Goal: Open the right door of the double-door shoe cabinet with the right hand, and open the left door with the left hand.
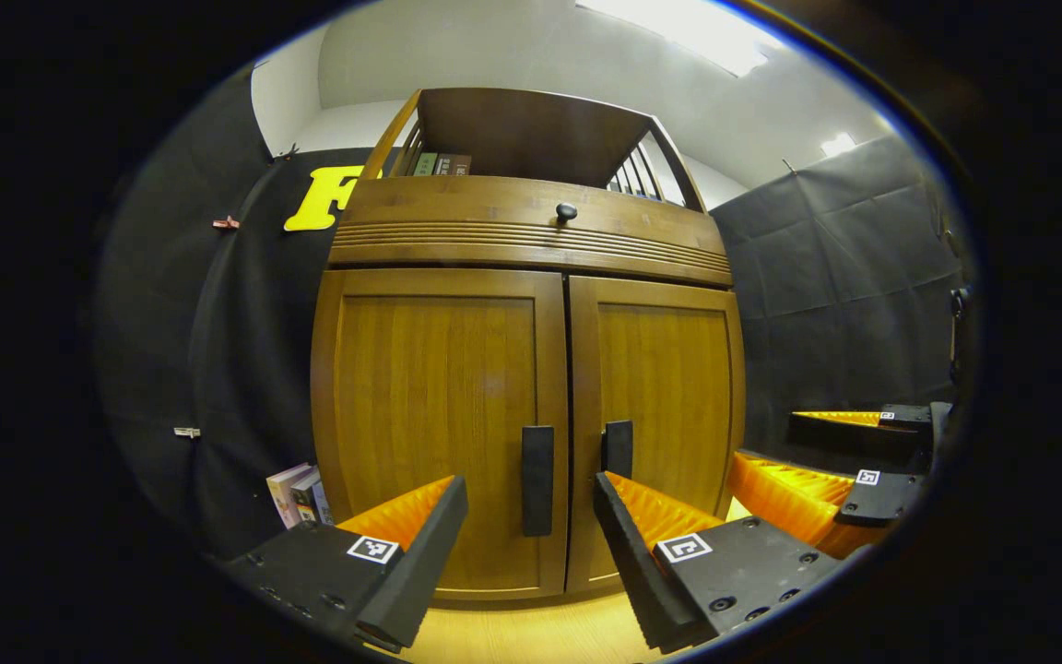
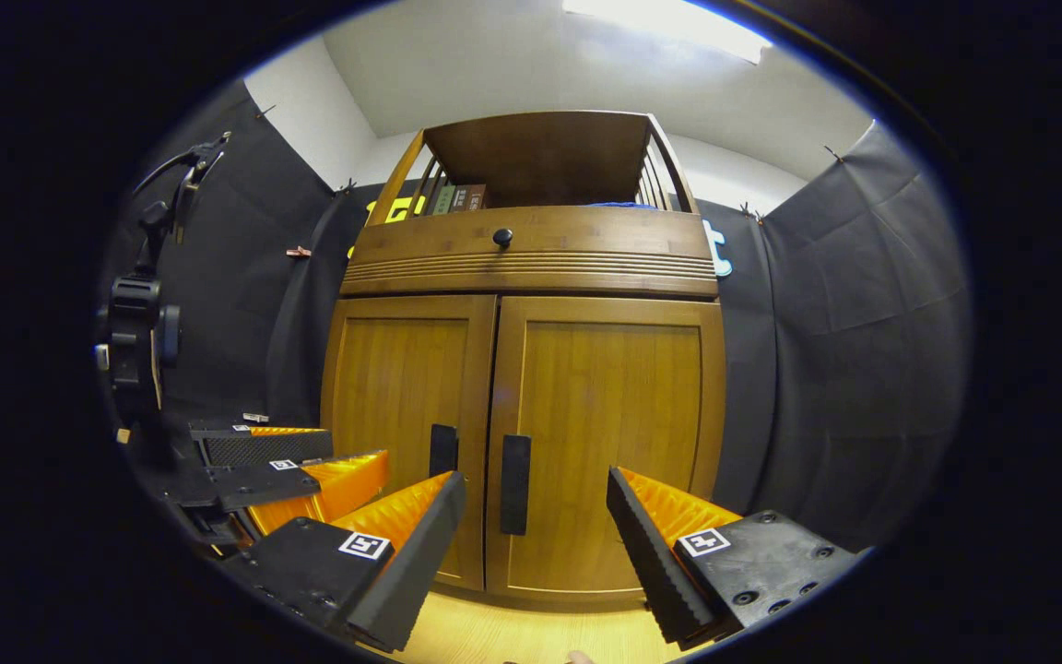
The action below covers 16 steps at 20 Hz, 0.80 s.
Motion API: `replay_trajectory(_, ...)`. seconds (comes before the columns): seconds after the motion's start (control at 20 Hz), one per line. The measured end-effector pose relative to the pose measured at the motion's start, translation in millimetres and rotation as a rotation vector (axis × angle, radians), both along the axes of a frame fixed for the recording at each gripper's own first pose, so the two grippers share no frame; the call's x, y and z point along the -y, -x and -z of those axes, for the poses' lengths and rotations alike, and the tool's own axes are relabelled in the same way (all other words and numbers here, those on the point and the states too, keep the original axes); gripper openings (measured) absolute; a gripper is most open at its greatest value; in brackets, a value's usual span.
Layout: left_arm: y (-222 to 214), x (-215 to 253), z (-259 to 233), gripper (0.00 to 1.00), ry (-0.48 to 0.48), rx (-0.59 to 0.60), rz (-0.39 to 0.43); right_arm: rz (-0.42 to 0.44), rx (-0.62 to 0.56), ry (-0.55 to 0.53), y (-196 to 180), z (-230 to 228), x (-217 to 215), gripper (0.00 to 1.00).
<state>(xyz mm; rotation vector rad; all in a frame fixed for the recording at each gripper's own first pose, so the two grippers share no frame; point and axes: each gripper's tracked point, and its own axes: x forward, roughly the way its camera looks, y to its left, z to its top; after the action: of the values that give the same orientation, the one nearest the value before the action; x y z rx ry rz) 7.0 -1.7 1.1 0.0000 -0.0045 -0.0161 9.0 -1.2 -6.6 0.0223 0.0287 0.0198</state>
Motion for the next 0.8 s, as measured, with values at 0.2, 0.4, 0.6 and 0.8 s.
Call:
replay_trajectory(0.2, 0.2, -0.7, -1.5, 0.86, -0.001, 0.007, 0.000, 0.007, 0.015, 0.003, -0.7, -0.3, 1.7, 0.97)
replay_trajectory(0.4, 2.1, 1.2, -2.2, 0.86, 0.011, 0.009, 0.010, 0.004, 0.019, 0.010, -0.6, 1.7, 2.9, 0.97)
replay_trajectory(0.6, 5.0, -0.2, -4.3, 0.86, 0.010, 0.017, 0.008, -0.005, 0.019, 0.010, 0.2, 3.2, 0.7, 0.95)
replay_trajectory(0.8, 8.9, -2.4, -2.3, 0.84, 0.019, 0.015, 0.011, -0.008, 0.010, 0.010, -5.7, 7.6, -0.3, 0.99)
